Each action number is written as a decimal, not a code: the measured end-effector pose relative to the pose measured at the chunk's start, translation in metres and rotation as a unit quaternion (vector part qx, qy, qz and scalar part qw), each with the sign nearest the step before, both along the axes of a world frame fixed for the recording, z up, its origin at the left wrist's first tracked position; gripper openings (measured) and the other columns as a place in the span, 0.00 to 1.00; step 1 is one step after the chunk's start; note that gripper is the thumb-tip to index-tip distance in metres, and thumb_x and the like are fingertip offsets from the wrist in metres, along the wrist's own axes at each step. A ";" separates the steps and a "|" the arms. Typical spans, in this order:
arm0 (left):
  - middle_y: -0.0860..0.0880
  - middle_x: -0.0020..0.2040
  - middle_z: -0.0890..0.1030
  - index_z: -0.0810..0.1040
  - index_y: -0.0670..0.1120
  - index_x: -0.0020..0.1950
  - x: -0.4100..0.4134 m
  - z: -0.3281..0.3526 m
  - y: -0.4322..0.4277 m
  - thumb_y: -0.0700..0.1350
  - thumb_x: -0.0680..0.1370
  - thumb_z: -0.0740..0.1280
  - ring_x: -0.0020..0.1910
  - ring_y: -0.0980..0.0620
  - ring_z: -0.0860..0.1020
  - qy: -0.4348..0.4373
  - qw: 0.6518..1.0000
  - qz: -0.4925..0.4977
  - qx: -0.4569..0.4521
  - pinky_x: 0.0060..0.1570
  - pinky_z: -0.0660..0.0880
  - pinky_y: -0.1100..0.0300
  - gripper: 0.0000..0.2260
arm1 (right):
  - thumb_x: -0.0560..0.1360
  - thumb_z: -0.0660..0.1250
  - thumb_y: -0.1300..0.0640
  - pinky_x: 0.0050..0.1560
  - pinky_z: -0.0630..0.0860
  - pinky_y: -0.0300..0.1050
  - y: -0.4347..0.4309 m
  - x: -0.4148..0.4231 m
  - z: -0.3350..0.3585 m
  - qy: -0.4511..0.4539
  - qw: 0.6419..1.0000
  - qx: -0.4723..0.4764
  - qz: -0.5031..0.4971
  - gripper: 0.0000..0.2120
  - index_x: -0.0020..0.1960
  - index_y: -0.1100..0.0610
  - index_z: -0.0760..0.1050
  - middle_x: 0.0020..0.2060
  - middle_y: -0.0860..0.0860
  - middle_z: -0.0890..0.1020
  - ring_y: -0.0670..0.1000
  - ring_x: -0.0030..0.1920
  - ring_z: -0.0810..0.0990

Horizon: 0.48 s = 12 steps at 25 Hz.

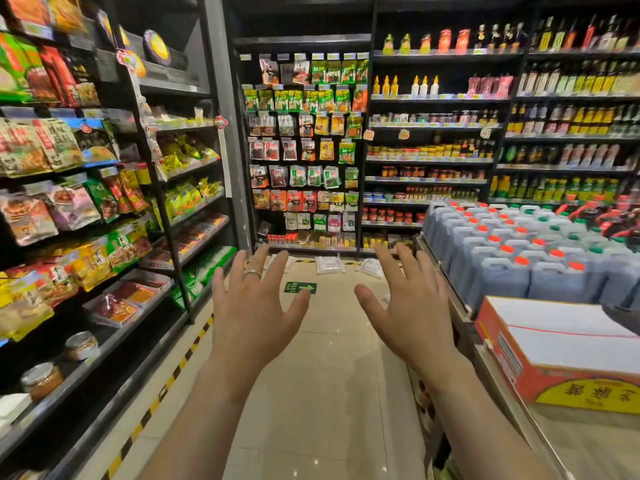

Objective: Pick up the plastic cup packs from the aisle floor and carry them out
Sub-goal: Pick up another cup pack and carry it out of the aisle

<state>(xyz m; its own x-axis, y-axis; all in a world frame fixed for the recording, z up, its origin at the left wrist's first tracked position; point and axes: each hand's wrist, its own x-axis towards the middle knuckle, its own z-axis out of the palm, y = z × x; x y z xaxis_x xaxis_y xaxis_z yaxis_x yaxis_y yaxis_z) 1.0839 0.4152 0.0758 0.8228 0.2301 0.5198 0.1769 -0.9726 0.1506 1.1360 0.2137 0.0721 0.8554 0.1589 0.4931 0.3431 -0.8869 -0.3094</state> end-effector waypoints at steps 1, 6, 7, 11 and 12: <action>0.52 0.80 0.54 0.56 0.58 0.79 0.013 -0.002 0.007 0.67 0.78 0.52 0.79 0.47 0.49 0.001 1.000 0.001 0.000 0.76 0.46 0.41 0.30 | 0.78 0.51 0.33 0.75 0.48 0.59 0.006 0.014 -0.001 -0.002 1.000 0.000 0.005 0.32 0.78 0.41 0.51 0.79 0.49 0.54 0.56 0.79 0.48; 0.53 0.80 0.57 0.58 0.58 0.78 0.090 -0.015 0.061 0.67 0.78 0.53 0.79 0.47 0.50 0.000 1.000 0.002 -0.007 0.75 0.46 0.41 0.30 | 0.79 0.53 0.35 0.76 0.48 0.58 0.052 0.094 -0.008 0.007 1.000 -0.005 0.016 0.31 0.79 0.42 0.50 0.79 0.49 0.53 0.56 0.79 0.47; 0.53 0.80 0.57 0.58 0.58 0.78 0.106 -0.018 0.076 0.67 0.78 0.52 0.79 0.47 0.50 0.001 1.000 0.005 -0.008 0.75 0.46 0.41 0.30 | 0.79 0.53 0.35 0.76 0.48 0.58 0.064 0.111 -0.009 0.007 1.000 -0.005 0.017 0.31 0.79 0.42 0.50 0.79 0.49 0.53 0.56 0.79 0.46; 0.50 0.79 0.60 0.61 0.56 0.78 0.172 -0.025 0.141 0.67 0.75 0.48 0.79 0.45 0.53 -0.013 1.000 0.007 -0.010 0.74 0.48 0.40 0.33 | 0.79 0.53 0.36 0.76 0.47 0.57 0.128 0.179 -0.010 0.010 1.000 -0.011 0.013 0.31 0.79 0.42 0.49 0.79 0.49 0.52 0.56 0.79 0.46; 0.50 0.78 0.61 0.62 0.55 0.77 0.192 -0.024 0.162 0.67 0.75 0.49 0.79 0.45 0.54 -0.015 1.000 0.009 -0.008 0.74 0.49 0.40 0.33 | 0.79 0.53 0.35 0.76 0.47 0.57 0.149 0.199 -0.010 0.007 1.000 -0.011 0.014 0.31 0.79 0.42 0.49 0.79 0.49 0.52 0.56 0.79 0.46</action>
